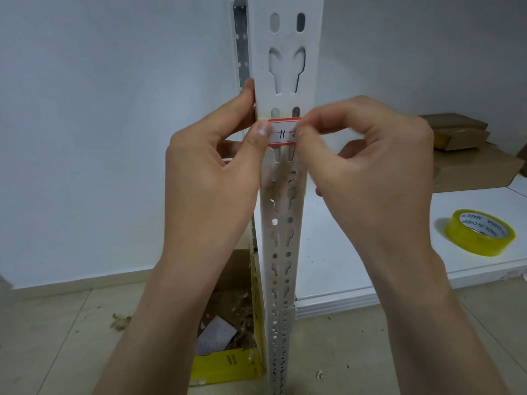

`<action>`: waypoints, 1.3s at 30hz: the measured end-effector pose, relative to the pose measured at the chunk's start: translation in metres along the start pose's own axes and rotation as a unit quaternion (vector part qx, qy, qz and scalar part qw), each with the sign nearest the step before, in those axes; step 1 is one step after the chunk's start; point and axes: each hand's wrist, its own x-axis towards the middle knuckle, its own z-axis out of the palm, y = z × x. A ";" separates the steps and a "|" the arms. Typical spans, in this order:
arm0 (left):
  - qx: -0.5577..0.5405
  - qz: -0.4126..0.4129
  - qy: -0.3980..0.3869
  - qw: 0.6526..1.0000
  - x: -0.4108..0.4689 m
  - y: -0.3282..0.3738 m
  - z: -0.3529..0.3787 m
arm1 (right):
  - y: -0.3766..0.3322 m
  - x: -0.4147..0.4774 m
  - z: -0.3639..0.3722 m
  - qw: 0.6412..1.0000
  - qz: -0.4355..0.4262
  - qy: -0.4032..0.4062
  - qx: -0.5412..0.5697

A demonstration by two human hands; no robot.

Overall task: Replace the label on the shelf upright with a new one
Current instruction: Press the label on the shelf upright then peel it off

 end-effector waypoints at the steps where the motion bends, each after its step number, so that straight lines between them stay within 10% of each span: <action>1: 0.000 0.000 -0.001 1.000 0.000 0.000 0.000 | 0.000 0.000 -0.001 1.000 0.004 -0.007 0.003; 39: 0.011 0.001 0.005 1.000 0.000 -0.001 0.001 | -0.005 0.000 -0.006 0.998 0.048 0.017 0.039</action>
